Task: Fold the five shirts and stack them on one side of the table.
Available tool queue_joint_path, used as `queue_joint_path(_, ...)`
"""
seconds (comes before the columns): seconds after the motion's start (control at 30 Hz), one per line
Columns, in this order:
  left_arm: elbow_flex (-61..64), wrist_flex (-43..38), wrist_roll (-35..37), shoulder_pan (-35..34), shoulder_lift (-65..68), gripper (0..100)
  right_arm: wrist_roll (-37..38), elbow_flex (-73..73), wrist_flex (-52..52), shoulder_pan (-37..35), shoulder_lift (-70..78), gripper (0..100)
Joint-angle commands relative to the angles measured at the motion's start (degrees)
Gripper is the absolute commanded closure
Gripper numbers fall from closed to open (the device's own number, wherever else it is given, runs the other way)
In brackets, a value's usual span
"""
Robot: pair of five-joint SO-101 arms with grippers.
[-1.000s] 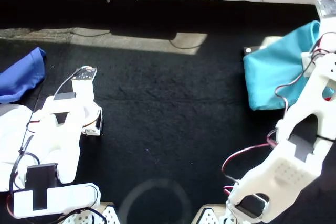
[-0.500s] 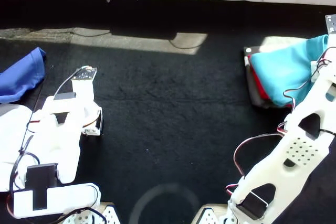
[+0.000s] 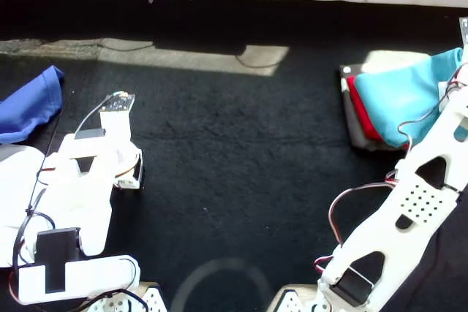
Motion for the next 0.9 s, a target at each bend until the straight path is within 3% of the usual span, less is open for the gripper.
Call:
queue_joint_path(0.0, 0.1, -1.7, -0.3, -0.4, 0.0, 90, 0.0, -12.4, 4.9, -2.9, -0.9, 72.9)
queue_joint_path(0.17, 0.1, -1.7, -0.3, -0.4, 0.0, 90, -8.4, -23.2, 5.1, -4.8, -0.7, 73.0)
queue_joint_path(0.3, 0.1, -1.7, -0.3, -0.4, 0.0, 90, -8.5, -22.9, 7.0, -5.5, -0.4, 74.5)
queue_joint_path(0.43, 0.1, -1.7, -0.3, -0.4, 0.0, 90, -8.3, -17.6, 6.5, -4.4, -0.2, 98.9)
queue_joint_path(0.63, 0.1, -1.7, -0.3, -0.4, 0.0, 90, -8.3, -6.2, -0.9, 0.6, 1.3, 99.5)
queue_joint_path(0.87, 0.1, -1.7, -0.3, -0.4, 0.0, 90, -8.5, -4.7, -5.3, 4.0, 3.5, 99.3)
